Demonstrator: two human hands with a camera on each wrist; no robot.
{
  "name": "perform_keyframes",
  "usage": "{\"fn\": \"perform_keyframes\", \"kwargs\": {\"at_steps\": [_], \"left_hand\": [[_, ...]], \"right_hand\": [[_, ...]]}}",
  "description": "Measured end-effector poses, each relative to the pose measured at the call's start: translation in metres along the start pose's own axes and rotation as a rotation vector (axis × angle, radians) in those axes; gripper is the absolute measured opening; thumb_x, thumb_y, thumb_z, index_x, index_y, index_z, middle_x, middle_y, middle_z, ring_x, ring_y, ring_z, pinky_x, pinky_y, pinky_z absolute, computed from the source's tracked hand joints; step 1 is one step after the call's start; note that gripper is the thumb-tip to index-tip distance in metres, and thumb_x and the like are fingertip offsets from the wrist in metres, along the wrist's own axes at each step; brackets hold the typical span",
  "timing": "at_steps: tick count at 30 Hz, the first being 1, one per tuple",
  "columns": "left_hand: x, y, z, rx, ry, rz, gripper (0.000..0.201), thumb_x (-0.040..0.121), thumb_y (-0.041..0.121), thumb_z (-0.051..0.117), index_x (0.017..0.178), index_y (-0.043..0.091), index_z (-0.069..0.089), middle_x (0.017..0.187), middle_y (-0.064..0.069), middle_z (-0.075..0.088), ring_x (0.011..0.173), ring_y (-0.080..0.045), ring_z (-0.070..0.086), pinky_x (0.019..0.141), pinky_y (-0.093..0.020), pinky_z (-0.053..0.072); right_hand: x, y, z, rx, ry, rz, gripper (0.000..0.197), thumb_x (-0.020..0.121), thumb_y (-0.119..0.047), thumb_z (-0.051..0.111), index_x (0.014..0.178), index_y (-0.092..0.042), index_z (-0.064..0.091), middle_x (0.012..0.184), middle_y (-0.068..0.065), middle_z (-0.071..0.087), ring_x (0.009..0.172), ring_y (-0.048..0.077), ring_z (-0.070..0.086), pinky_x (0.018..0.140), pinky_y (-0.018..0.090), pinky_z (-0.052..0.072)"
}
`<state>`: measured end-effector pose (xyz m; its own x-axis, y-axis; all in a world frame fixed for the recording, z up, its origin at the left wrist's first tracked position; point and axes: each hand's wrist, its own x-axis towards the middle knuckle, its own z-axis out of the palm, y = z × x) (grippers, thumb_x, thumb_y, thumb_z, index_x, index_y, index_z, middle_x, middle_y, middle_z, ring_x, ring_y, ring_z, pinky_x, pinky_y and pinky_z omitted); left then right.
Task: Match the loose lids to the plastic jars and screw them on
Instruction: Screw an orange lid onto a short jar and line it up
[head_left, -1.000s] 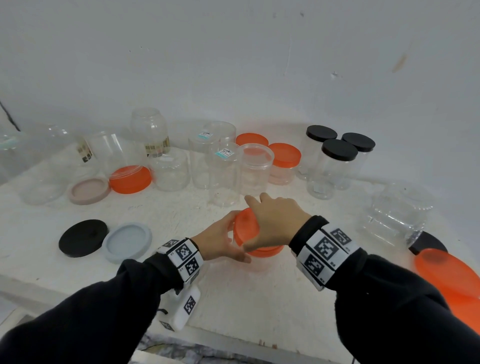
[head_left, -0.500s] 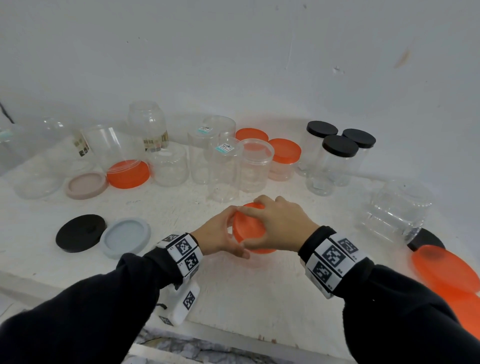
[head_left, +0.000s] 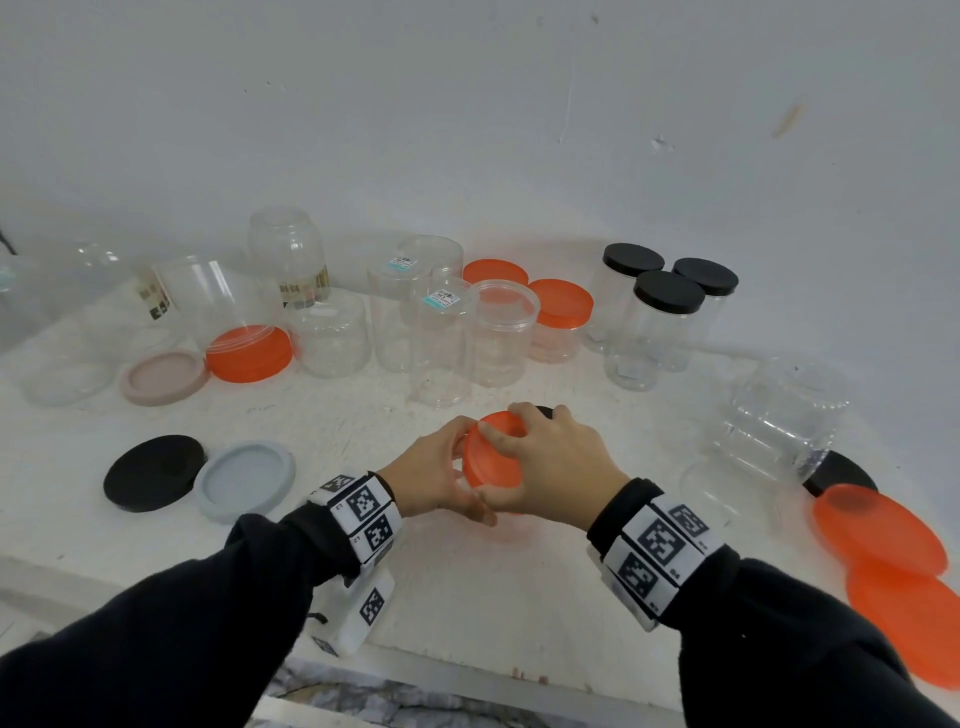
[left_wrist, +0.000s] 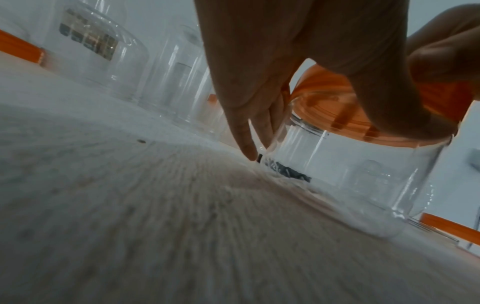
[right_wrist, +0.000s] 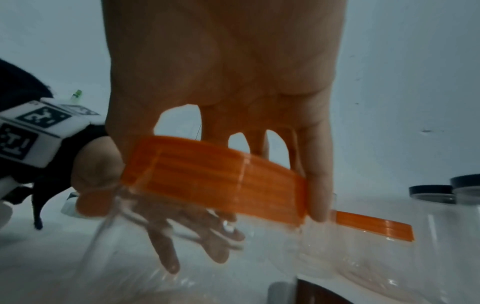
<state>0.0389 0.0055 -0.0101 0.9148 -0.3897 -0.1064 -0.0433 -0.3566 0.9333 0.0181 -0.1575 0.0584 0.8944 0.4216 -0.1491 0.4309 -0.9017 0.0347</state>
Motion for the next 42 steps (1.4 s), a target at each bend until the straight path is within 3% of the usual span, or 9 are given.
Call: {"fn": "perform_keyframes", "kwargs": {"at_steps": [3, 7, 15, 20, 24, 28, 33, 36, 42], "left_hand": [[0.0, 0.003, 0.0, 0.045, -0.083, -0.011, 0.08, 0.057, 0.014, 0.088, 0.12, 0.027, 0.041, 0.118, 0.013, 0.055, 0.113, -0.002, 0.052, 0.095, -0.024, 0.043], [0.006, 0.013, -0.009, 0.199, -0.209, 0.009, 0.069, 0.068, 0.017, 0.082, 0.123, 0.032, 0.042, 0.122, 0.02, 0.052, 0.112, 0.005, 0.05, 0.087, -0.017, 0.041], [0.033, 0.058, -0.04, 0.255, 0.363, 0.373, 0.024, 0.083, 0.011, 0.067, 0.105, 0.017, 0.06, 0.103, 0.009, 0.064, 0.092, 0.001, 0.059, 0.075, -0.013, 0.047], [0.068, 0.068, -0.055, 0.583, 0.62, 0.542, 0.028, 0.08, 0.007, 0.068, 0.107, 0.007, 0.061, 0.113, -0.006, 0.057, 0.109, -0.019, 0.048, 0.096, -0.031, 0.037], [0.095, 0.062, -0.07, 0.811, 0.68, 0.432, 0.045, 0.078, 0.016, 0.072, 0.118, 0.002, 0.056, 0.133, -0.015, 0.048, 0.124, -0.033, 0.041, 0.105, -0.045, 0.031], [0.11, 0.053, -0.078, 0.872, 0.627, 0.242, 0.055, 0.086, 0.032, 0.062, 0.132, 0.007, 0.046, 0.144, -0.01, 0.038, 0.134, -0.026, 0.033, 0.109, -0.047, 0.024], [0.111, 0.047, -0.074, 0.904, 0.618, 0.252, 0.046, 0.088, 0.036, 0.055, 0.122, 0.004, 0.054, 0.122, -0.013, 0.056, 0.115, -0.03, 0.049, 0.097, -0.042, 0.034], [0.111, 0.045, -0.073, 0.885, 0.622, 0.294, 0.057, 0.081, 0.049, 0.039, 0.109, 0.004, 0.06, 0.11, -0.012, 0.061, 0.104, -0.03, 0.055, 0.088, -0.041, 0.04], [0.111, 0.041, -0.074, 0.896, 0.614, 0.298, 0.059, 0.08, 0.049, 0.036, 0.109, 0.004, 0.061, 0.114, -0.011, 0.062, 0.107, -0.03, 0.055, 0.09, -0.041, 0.04]], "right_hand": [[-0.005, 0.006, -0.001, 0.004, -0.039, -0.013, 0.076, 0.081, -0.067, 0.047, 0.146, -0.038, 0.02, 0.148, 0.002, 0.025, 0.121, 0.032, 0.035, 0.091, 0.037, 0.042], [-0.021, 0.023, 0.002, 0.032, -0.097, -0.01, 0.077, 0.081, -0.062, 0.052, 0.146, -0.041, 0.016, 0.155, -0.002, 0.01, 0.129, 0.031, 0.028, 0.095, 0.041, 0.041], [-0.049, 0.081, 0.011, 0.081, -0.11, 0.147, 0.068, 0.09, -0.054, 0.047, 0.147, -0.04, 0.014, 0.158, -0.006, -0.003, 0.143, 0.029, 0.004, 0.113, 0.042, 0.022], [-0.039, 0.107, 0.018, 0.068, 0.038, 0.223, 0.052, 0.096, -0.043, 0.041, 0.145, -0.035, 0.026, 0.152, 0.003, 0.019, 0.137, 0.027, 0.018, 0.106, 0.034, 0.03], [-0.016, 0.121, 0.022, 0.044, 0.105, 0.256, 0.048, 0.099, -0.039, 0.034, 0.146, -0.028, 0.027, 0.151, 0.006, 0.023, 0.138, 0.029, 0.021, 0.109, 0.035, 0.027], [0.01, 0.13, 0.026, 0.054, 0.124, 0.277, 0.049, 0.101, -0.036, 0.03, 0.148, -0.025, 0.022, 0.155, 0.007, 0.018, 0.142, 0.032, 0.015, 0.114, 0.041, 0.019], [0.041, 0.136, 0.028, 0.044, 0.138, 0.247, 0.05, 0.101, -0.039, 0.029, 0.148, -0.023, 0.022, 0.156, 0.008, 0.017, 0.142, 0.033, 0.013, 0.117, 0.044, 0.014], [0.057, 0.134, 0.027, 0.057, 0.142, 0.208, 0.05, 0.1, -0.039, 0.03, 0.148, -0.024, 0.023, 0.156, 0.007, 0.017, 0.143, 0.033, 0.012, 0.117, 0.044, 0.013], [0.075, 0.131, 0.028, 0.057, 0.172, 0.148, 0.05, 0.1, -0.038, 0.031, 0.148, -0.025, 0.022, 0.156, 0.006, 0.016, 0.144, 0.031, 0.011, 0.117, 0.042, 0.011]]}}
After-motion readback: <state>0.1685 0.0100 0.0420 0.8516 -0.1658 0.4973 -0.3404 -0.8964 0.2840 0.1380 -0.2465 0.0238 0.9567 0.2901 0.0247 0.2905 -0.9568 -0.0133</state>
